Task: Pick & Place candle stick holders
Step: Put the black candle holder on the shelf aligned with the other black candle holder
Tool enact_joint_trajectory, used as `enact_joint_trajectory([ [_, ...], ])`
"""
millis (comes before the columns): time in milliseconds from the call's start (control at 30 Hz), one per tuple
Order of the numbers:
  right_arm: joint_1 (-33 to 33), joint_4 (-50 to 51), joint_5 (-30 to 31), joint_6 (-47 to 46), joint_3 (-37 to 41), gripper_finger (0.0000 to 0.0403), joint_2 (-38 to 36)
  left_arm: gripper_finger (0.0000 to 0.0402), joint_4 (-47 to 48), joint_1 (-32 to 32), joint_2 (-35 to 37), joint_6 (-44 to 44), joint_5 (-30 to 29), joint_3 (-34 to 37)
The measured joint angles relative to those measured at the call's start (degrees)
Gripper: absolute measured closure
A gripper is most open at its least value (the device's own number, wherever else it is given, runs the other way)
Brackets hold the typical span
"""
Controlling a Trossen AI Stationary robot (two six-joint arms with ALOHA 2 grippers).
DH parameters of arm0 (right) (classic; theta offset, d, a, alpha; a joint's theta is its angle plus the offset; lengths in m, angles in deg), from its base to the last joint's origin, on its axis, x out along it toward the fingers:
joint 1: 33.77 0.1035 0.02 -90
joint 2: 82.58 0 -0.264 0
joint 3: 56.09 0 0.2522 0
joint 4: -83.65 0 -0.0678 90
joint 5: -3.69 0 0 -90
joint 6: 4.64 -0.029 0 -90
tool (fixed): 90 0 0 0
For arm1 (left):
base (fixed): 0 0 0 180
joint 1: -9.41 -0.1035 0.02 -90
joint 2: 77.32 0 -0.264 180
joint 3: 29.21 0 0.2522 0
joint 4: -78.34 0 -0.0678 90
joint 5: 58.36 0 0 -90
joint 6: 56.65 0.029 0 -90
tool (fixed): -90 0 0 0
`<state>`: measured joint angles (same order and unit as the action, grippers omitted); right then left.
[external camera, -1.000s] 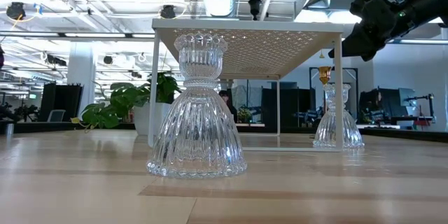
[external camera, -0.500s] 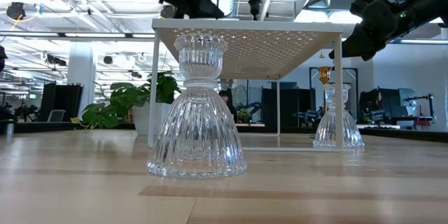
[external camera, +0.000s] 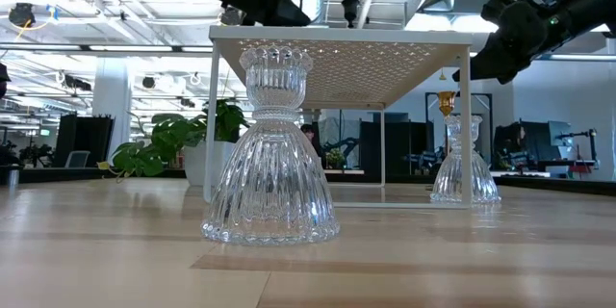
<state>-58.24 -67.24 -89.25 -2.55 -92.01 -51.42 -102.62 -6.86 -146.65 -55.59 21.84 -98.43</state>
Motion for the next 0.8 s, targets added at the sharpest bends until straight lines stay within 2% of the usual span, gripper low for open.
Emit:
enact_joint_trajectory([
  [800, 0.0, 0.1, 0.0, 0.0, 0.0, 0.0403, 0.0, 0.0373, -0.6, 0.0, -2.0, -1.6, 0.2, 0.0],
])
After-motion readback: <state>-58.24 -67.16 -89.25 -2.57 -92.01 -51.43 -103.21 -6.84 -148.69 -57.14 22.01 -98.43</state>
